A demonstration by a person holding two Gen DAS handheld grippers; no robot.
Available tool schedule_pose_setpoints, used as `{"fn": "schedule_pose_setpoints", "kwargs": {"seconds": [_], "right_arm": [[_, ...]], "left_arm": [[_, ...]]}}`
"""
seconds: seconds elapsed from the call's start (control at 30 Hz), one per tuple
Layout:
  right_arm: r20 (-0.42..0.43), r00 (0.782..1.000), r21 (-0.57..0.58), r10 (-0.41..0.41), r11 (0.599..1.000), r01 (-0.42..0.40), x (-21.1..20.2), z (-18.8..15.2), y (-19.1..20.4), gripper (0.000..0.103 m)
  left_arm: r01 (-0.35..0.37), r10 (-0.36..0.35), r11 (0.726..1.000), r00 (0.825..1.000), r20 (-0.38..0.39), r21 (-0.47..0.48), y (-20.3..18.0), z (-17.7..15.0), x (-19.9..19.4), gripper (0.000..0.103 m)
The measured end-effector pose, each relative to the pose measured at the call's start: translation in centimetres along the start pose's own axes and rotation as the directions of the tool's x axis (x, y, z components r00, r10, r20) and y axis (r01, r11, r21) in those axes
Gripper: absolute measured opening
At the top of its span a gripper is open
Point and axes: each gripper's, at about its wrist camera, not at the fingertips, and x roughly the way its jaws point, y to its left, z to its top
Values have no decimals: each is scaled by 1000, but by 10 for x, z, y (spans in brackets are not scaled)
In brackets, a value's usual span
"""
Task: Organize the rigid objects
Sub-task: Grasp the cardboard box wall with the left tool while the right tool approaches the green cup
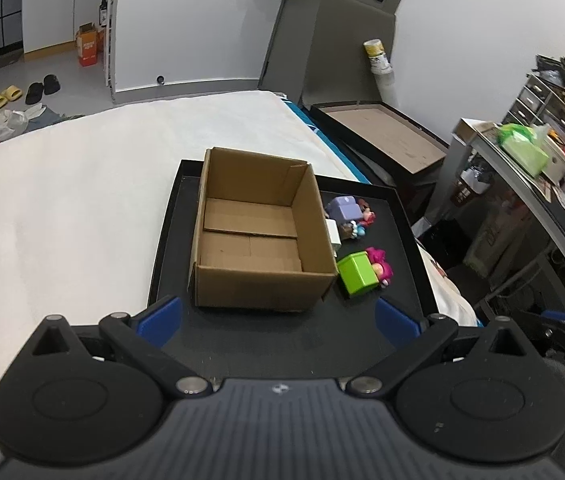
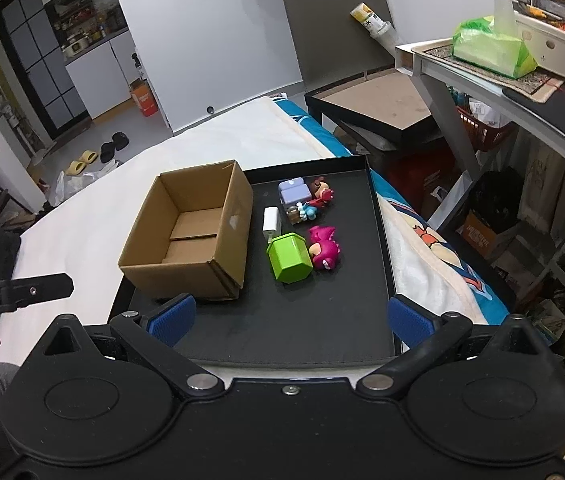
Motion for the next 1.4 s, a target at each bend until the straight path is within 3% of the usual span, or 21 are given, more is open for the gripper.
{"fn": "schedule_pose_setpoints", "kwargs": {"seconds": [0.4,0.53,0.8,1.03,1.17,1.3,1.4], "right_arm": [[-10,1000,46,-8,999,8,25,12,-16,103],[-27,1000,58,-14,998,15,33,17,-21,102],[-60,998,81,1,997,4,53,28,-26,99],[-96,995,83,8,997,0,80,37,-21,96],[-129,991,74,22,997,-12,98,41,-18,85],[-150,989,56,9,998,0,116,48,-13,84],[-166,986,17,6,1000,-3,129,54,-8,83]], "left_arm": [[-56,58,996,998,32,-69,20,21,45,97],[-52,54,991,998,15,-125,31,28,64,87],[-64,62,971,998,-17,-230,58,41,99,84],[-35,25,950,999,-38,-309,76,42,121,58],[-4,-4,953,1000,-26,-304,79,41,130,56],[-20,-9,933,997,-81,-360,92,36,148,44],[-17,-12,931,997,-78,-364,96,38,152,41]]}}
